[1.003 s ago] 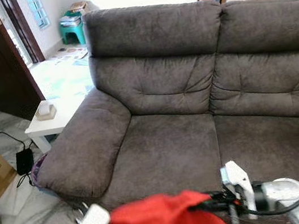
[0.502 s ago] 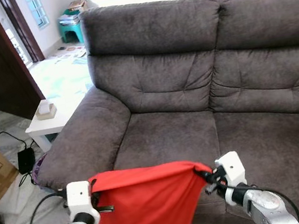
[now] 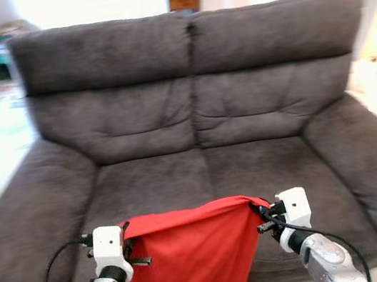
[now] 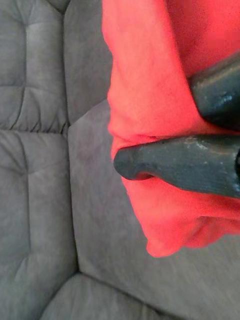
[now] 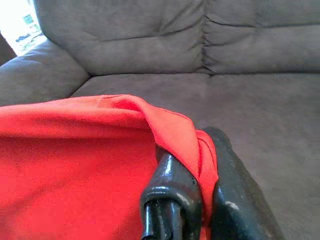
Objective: Move the pillow to the sofa from floor
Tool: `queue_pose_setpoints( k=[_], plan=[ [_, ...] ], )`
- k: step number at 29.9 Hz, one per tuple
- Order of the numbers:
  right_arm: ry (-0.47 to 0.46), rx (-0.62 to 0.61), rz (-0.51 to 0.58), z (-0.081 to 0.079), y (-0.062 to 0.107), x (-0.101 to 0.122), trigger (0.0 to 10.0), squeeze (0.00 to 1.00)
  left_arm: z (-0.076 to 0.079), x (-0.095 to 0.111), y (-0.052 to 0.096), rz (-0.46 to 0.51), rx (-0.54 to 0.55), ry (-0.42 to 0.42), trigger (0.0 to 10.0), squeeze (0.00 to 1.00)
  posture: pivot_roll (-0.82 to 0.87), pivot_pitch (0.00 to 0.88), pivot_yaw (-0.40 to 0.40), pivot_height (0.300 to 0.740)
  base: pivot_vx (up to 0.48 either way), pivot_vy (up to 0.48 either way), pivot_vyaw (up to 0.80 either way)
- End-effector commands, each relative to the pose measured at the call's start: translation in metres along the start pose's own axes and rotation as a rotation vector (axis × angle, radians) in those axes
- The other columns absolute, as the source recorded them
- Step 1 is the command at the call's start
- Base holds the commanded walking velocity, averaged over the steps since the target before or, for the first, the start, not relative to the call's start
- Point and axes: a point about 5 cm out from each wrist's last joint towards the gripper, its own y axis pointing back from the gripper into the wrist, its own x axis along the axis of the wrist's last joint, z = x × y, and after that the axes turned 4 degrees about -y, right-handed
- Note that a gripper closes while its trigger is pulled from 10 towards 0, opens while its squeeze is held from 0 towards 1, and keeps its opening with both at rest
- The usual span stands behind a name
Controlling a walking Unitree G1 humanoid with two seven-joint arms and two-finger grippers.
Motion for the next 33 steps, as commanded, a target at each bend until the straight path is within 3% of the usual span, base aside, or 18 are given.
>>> queue_pose_setpoints(
  k=[1,33],
  plan=[
    [0.02,-0.068,0.119,0.016,0.001,0.025,10.0,0.0,-0.01,0.012,-0.003,0.048,0.04,-0.006,10.0,0.0,0.09,0.015,0.015,0.74,0.244,-0.409,0.0],
    [0.029,-0.082,0.176,0.017,-0.005,0.034,10.0,0.0,-0.011,0.023,-0.004,0.078,0.047,-0.004,10.0,0.0,0.11,0.029,0.013,0.74,0.237,-0.41,0.0]
  ],
)
